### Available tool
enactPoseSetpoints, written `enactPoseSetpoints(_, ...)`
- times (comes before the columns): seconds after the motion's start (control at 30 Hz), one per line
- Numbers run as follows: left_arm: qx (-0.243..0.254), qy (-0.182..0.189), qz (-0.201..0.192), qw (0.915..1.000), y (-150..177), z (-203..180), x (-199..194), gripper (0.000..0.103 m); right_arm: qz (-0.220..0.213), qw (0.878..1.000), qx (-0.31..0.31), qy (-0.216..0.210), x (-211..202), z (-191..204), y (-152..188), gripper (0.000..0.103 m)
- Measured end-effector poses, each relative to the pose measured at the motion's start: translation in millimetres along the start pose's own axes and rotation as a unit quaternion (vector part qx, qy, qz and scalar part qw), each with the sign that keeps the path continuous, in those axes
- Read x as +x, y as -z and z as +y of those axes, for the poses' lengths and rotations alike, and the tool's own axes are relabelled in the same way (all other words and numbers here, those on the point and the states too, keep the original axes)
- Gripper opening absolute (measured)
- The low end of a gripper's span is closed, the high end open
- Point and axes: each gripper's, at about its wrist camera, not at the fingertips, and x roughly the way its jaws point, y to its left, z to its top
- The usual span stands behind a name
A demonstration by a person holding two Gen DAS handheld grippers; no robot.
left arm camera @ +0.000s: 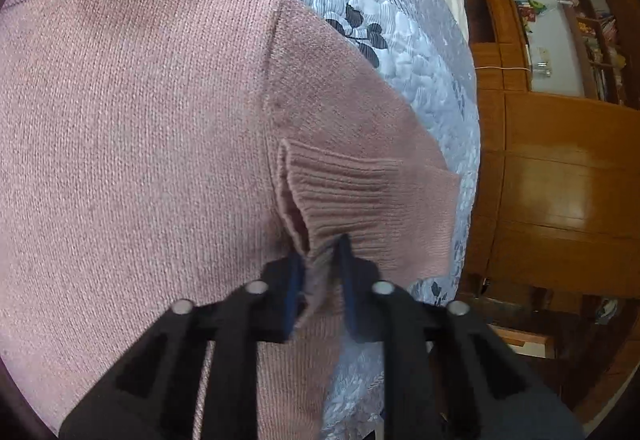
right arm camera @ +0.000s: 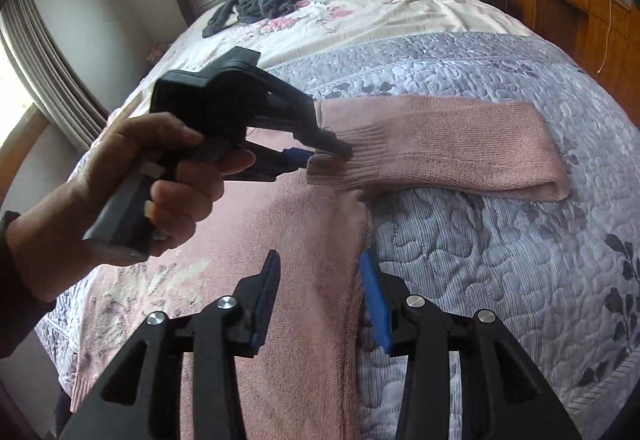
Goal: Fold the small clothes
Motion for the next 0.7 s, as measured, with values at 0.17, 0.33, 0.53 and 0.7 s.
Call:
enactPoseSetpoints(0.17,0.035,0.015,-0.035,0.9987,-1,-22,-47,0.004,-0.01,1.0,0.005,-0.016,-16,10,-1,0.042)
enactPoseSetpoints(0.33,0.093,0.018,-0.079,0.9923,3,-59,-129,0.004,-0.01,0.999,-0.003,-0.031,-21,23,4,0.042)
enactPoseSetpoints(0.53,0.132,0.002,-0.121,0.9839,13,-80,-210,0.004,-0.003,0.999,-0.006,-0.042,-18,35,8,0.042)
enactPoseSetpoints(0.7,0.137,-0.014,-0.142,0.9803,20,-73,-254,0.004,0.0,0.999,-0.015,-0.047,-15,44,9,0.042)
